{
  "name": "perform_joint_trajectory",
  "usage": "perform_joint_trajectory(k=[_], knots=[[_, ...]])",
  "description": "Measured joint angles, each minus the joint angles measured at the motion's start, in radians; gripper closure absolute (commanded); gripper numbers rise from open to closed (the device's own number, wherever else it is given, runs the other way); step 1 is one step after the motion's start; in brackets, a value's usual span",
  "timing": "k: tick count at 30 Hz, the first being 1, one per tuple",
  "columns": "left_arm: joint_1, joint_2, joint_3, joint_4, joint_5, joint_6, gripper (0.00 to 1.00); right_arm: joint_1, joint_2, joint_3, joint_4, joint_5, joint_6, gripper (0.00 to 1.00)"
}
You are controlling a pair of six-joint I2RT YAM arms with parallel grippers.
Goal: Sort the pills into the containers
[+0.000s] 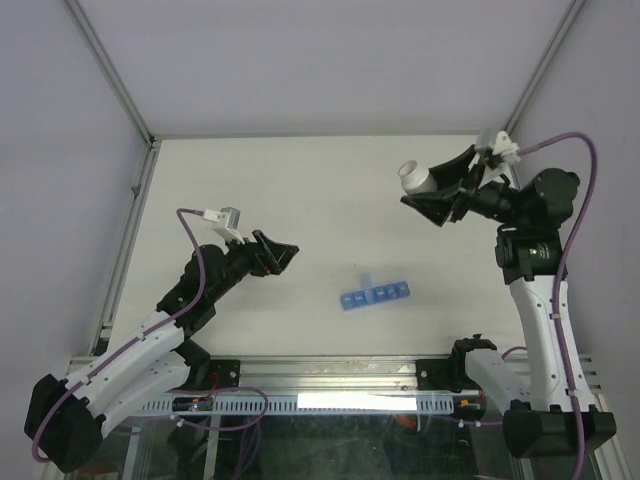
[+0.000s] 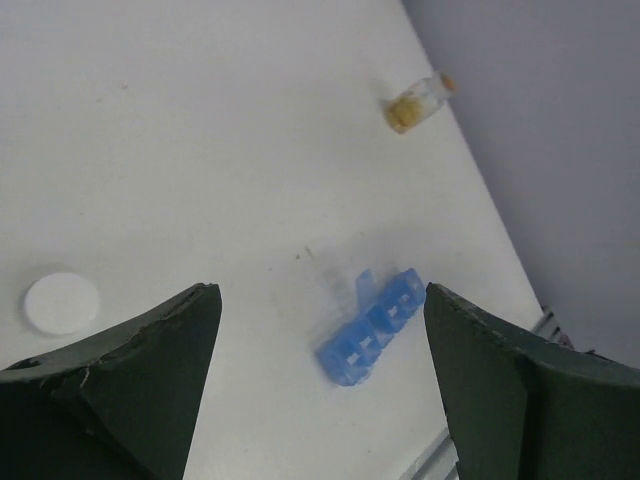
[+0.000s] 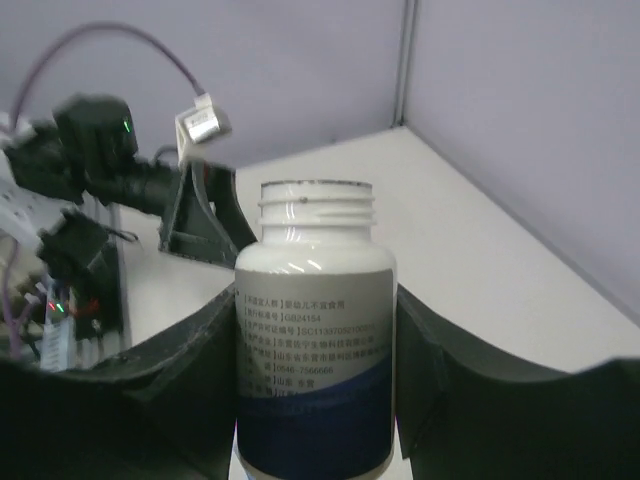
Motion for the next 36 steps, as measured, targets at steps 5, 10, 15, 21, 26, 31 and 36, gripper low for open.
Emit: perform_joint_trajectory(k=[5, 10, 15, 21, 26, 31, 36], knots=[[0.000, -0.061, -0.059, 0.174, 0.159, 0.027, 0.16, 0.011, 0.024, -0.074, 0.879, 0.026, 0.767, 1.00], [0.000, -0.062, -0.130, 0.405, 0.304, 0.059, 0.16, -0.021, -0.005, -0.070, 0.923, 0.000, 0.859, 1.00], [0.000, -0.007, -0.193, 0.664, 0.414, 0.102, 0.14, -0.039, 0.038, -0.095, 1.281, 0.027, 1.081, 1.00], [-0.001, 0.139, -0.235, 0.938, 0.529, 0.185, 0.14, -0.036, 0.095, -0.076, 1.211, 0.039, 1.038, 1.00], [-0.021, 0.170, -0.260, 1.019, 0.516, 0.314, 0.15, 0.055, 0.082, -0.093, 0.682, -0.008, 0.513, 1.00], [-0.029, 0.151, -0.272, 0.959, 0.360, 0.437, 0.14, 0.167, 0.051, -0.106, 0.056, -0.060, -0.206, 1.00], [-0.029, 0.090, -0.278, 0.831, 0.207, 0.497, 0.14, 0.170, 0.116, -0.117, -0.436, -0.041, -0.795, 1.00]])
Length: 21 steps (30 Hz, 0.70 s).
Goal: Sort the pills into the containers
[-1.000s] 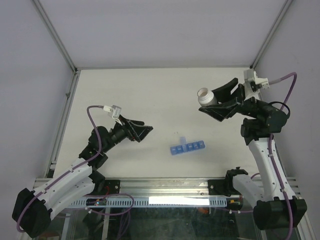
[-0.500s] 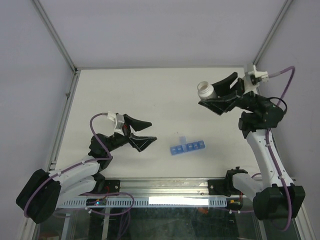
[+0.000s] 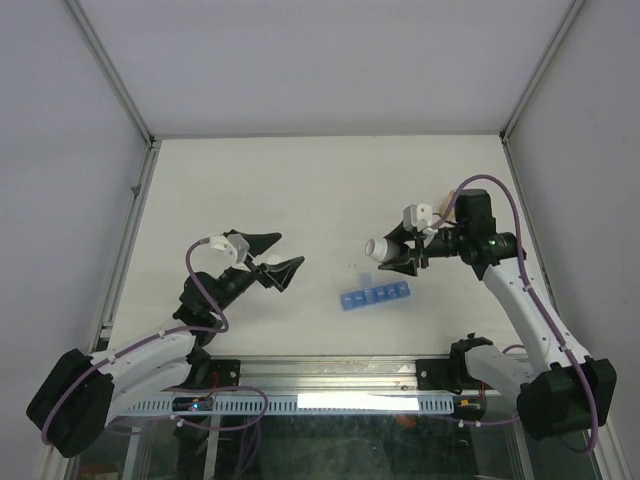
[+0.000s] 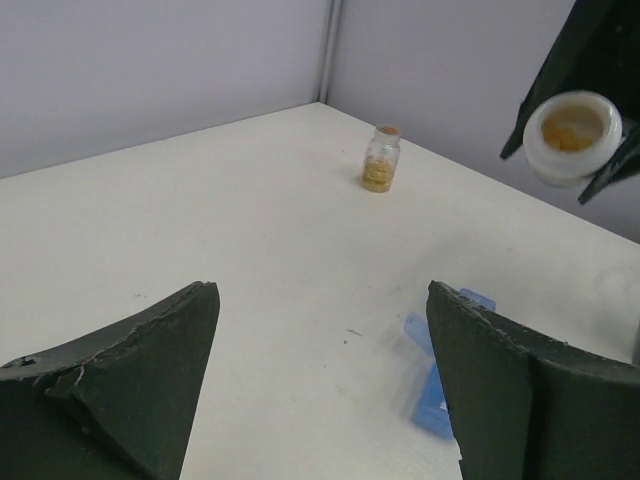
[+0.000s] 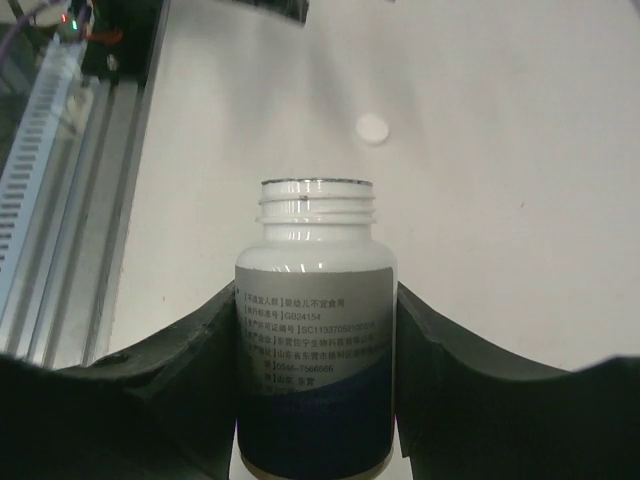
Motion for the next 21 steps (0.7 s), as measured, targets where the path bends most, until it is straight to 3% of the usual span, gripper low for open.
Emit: perform_joint_trajectory(k=[4, 8, 17, 21], knots=[[0.000, -0.053, -0.043, -0.008, -0.051, 0.016, 0.13, 0.009, 0.042, -0.076, -0.143, 0.064, -0.231, 1.00], [0.000, -0.068, -0.071, 0.005, -0.071, 0.021, 0.12, 0.036, 0.049, -0.146, -0.191, 0.148, -0.337, 1.00], [0.000, -0.032, -0.085, 0.029, -0.076, 0.024, 0.08, 0.063, 0.116, -0.204, -0.208, 0.271, -0.414, 1.00], [0.000, -0.004, -0.085, 0.030, -0.073, 0.027, 0.01, 0.064, 0.133, -0.215, -0.206, 0.302, -0.414, 1.00]])
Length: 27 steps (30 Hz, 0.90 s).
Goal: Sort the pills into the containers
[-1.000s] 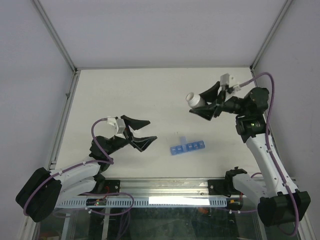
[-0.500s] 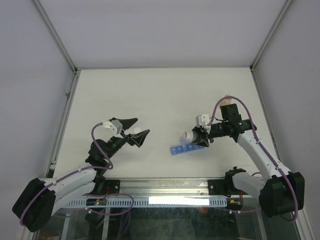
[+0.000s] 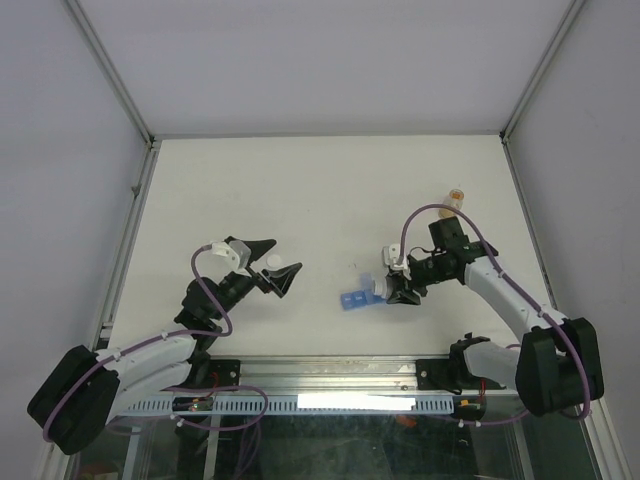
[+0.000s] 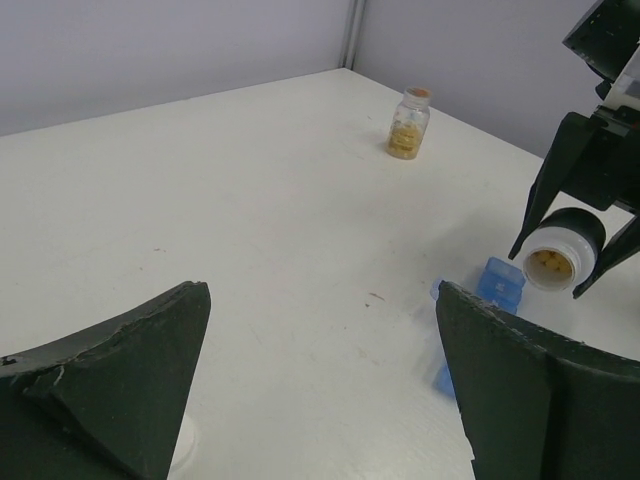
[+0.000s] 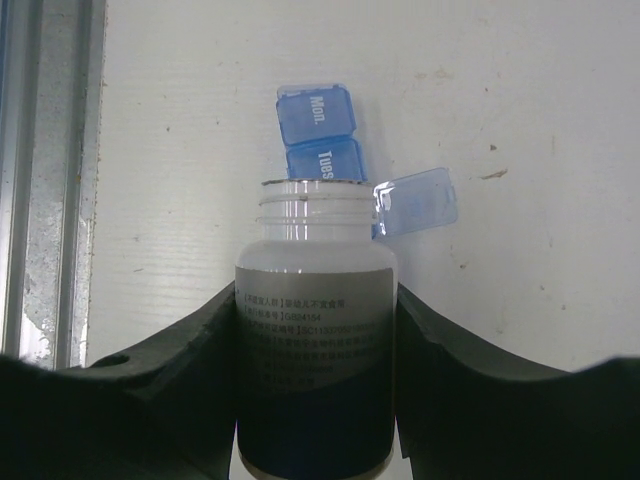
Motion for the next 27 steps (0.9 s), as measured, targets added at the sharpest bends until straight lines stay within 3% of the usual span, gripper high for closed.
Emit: perform_joint_trajectory(k=[27], knots=[[0.000, 0.013, 0.000, 0.000, 0.020, 0.002, 0.01, 0.085, 0.088, -0.006, 0.038, 0.196, 0.043, 1.00]])
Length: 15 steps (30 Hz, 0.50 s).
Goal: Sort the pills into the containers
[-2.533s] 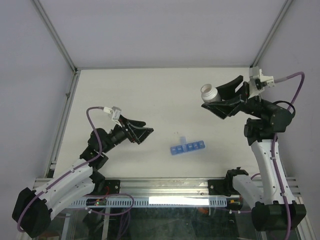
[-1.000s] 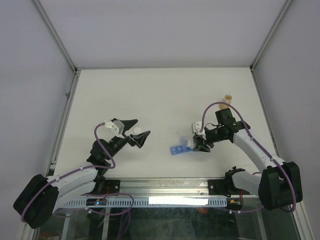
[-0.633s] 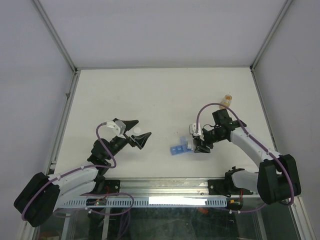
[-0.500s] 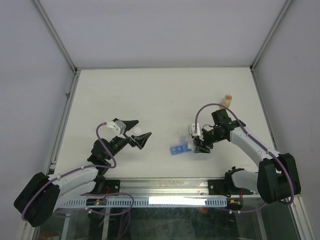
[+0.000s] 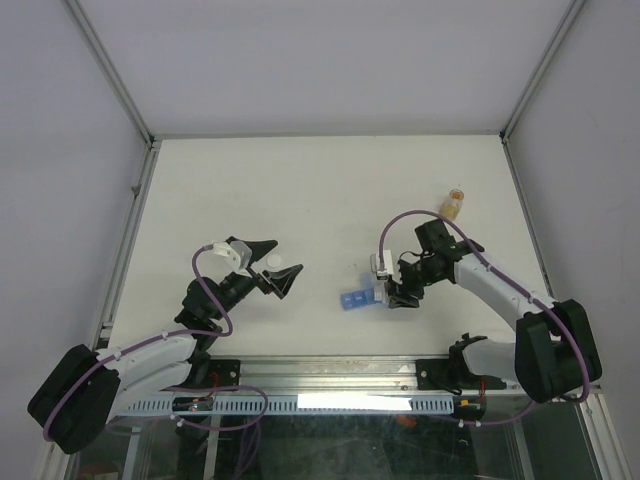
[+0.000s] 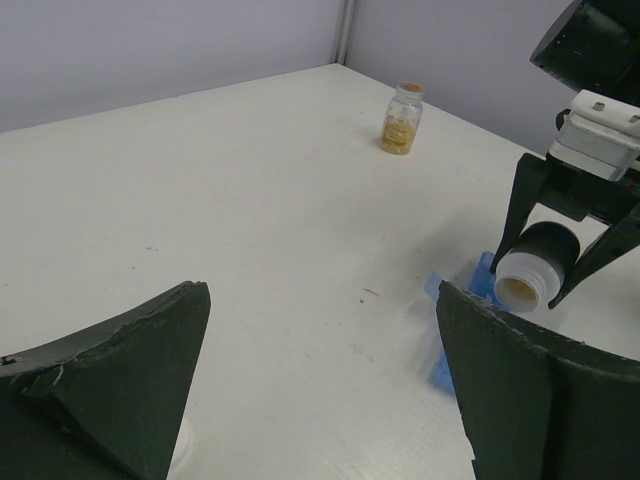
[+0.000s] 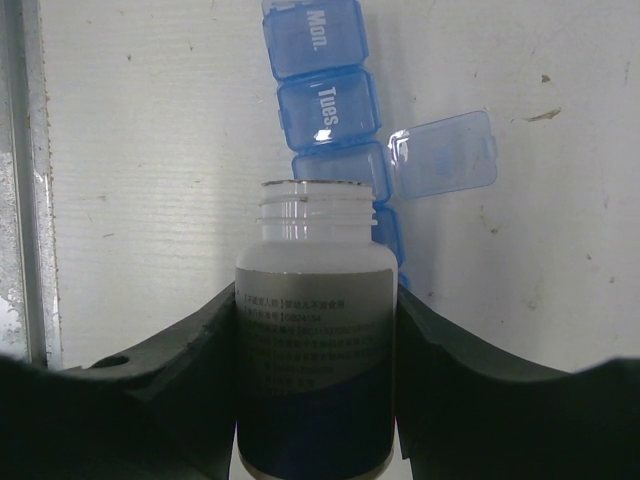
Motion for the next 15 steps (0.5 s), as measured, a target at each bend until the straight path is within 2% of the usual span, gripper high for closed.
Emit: perform_joint_trajectory(k=[15], knots=[[0.000, 0.003, 0.000, 0.000, 0.000, 0.000, 0.01, 0.056, 0.026, 0.001, 0.003, 0.082, 0.048, 1.00]])
